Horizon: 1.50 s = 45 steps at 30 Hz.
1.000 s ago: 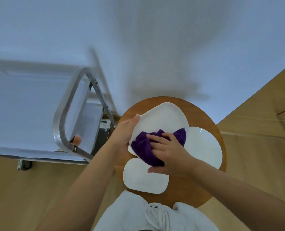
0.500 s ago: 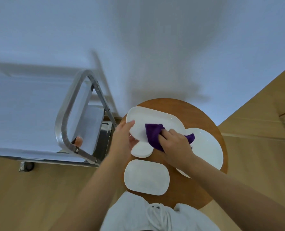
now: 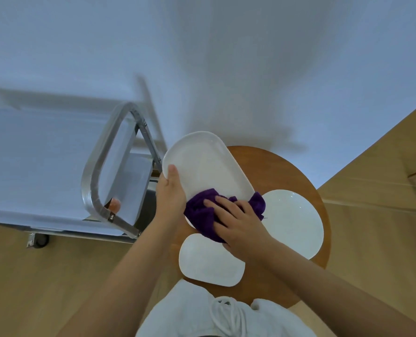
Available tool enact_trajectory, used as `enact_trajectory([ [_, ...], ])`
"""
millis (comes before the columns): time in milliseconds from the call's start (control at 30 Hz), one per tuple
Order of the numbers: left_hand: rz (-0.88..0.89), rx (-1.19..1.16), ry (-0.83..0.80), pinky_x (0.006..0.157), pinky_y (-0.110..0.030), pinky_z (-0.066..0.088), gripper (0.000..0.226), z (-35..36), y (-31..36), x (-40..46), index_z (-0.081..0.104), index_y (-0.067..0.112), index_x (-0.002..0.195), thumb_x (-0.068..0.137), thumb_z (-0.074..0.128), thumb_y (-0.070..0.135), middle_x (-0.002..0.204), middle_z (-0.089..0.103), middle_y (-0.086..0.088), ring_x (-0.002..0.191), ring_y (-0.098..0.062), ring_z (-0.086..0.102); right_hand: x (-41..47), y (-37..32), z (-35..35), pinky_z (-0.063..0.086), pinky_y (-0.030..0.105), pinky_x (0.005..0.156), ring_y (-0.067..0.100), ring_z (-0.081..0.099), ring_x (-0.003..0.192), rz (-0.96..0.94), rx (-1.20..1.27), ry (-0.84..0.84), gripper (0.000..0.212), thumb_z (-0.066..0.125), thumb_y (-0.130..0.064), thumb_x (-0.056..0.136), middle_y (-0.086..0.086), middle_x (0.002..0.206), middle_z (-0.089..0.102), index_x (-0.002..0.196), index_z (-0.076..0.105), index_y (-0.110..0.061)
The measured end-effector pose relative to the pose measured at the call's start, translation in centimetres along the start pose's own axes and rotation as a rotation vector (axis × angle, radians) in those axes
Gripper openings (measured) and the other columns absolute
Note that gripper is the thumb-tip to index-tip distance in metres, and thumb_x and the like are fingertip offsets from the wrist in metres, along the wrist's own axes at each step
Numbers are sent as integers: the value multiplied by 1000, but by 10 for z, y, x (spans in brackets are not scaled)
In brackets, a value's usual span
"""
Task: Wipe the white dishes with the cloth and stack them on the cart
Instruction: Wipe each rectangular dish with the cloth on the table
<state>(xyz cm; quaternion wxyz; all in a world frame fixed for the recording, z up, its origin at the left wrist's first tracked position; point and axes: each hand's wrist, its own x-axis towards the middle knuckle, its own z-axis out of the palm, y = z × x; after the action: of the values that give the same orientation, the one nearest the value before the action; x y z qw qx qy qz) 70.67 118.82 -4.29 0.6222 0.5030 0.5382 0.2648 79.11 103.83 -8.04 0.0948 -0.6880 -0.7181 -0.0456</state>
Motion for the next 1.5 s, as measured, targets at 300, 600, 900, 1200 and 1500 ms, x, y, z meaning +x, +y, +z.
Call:
enact_trajectory([
  [300, 256, 280, -222, 65, -36, 48, 39, -2, 13, 5, 54, 16, 83, 103, 30, 39, 79, 59, -13, 71, -25, 56, -11, 35, -13, 43, 44, 96, 28, 48, 125, -165, -107, -110, 71, 86, -37, 55, 7, 138, 50, 120, 60, -23],
  [600, 176, 642, -575, 94, -52, 48, 55, -1, 8, -4, 61, 6, 116, 104, 23, 43, 106, 65, -25, 102, -41, 59, 23, 59, -34, 36, 59, 97, 39, 40, 130, -175, -244, -238, 80, 82, -47, 52, 17, 143, 41, 123, 57, -18],
  [900, 212, 440, -405, 69, -27, 56, 52, 0, 5, 2, 64, 8, 101, 103, 27, 43, 86, 67, -13, 81, -22, 65, 31, 55, -31, 20, 52, 105, 41, 42, 128, -145, -134, -143, 81, 88, -24, 42, 20, 139, 46, 118, 62, -14],
  [1200, 50, 366, -200, 77, -36, 49, 54, 4, 16, 31, 59, 3, 100, 102, 27, 46, 87, 58, -11, 81, -24, 57, 0, 6, -10, 45, 41, 95, 31, 53, 119, -152, 62, -21, 71, 84, -24, 61, 9, 133, 55, 126, 54, -19],
  [1500, -243, 152, -609, 94, -46, 52, 91, -32, 17, 49, 56, 28, 127, 65, 33, 91, 121, 67, -6, 114, -26, 62, 23, 9, -69, 47, 13, 76, 2, 59, 93, 185, 724, -42, 41, 76, -16, 73, -18, 105, 60, 112, 62, -18],
])
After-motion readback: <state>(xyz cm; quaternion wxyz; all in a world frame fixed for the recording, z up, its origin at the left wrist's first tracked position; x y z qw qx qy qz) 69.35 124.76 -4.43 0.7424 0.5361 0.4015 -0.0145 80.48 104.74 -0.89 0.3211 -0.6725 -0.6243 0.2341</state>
